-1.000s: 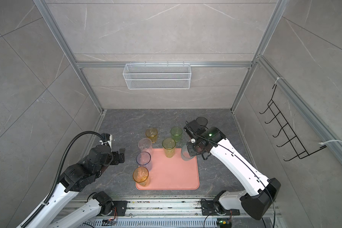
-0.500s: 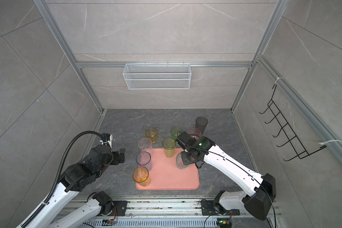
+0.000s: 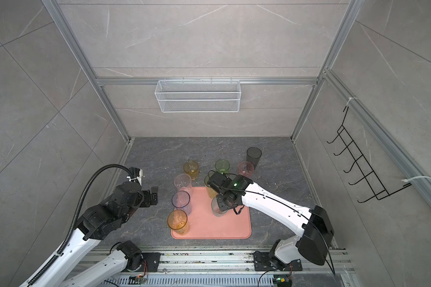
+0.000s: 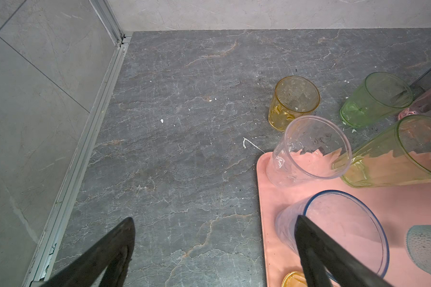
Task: Place the glasses into the tray
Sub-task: 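Carry the teal cup with the right gripper and lower it onto the tray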
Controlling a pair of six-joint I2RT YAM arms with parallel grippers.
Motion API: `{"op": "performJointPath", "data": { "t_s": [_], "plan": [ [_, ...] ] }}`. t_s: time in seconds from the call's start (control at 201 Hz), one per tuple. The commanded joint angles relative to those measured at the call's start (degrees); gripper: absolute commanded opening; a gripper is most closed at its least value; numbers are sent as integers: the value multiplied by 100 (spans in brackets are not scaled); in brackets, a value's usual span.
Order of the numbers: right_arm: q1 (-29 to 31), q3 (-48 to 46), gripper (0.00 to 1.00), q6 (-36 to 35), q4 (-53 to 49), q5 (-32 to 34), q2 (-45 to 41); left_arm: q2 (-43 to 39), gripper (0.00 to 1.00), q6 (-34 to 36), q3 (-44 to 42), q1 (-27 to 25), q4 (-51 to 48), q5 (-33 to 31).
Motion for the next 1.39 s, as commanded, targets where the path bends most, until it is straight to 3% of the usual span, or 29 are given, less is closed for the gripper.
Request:
{"op": "performJointPath", "data": {
  "t_s": [0.0, 0.393, 1.245, 1.389],
  "plan": [
    [44, -1, 0, 147, 218, 5, 137, -10, 100, -89, 26, -25, 78, 3],
    [71, -4, 0, 104, 694, -159, 672, -14, 100, -89, 22, -29, 77, 23],
    [70, 67, 0, 247, 647, -47, 1097, -37, 100, -106, 9, -25, 123, 60],
    [71, 77, 10, 281, 629, -12, 1126, -58, 100, -107, 7, -25, 103, 41]
  ]
}}
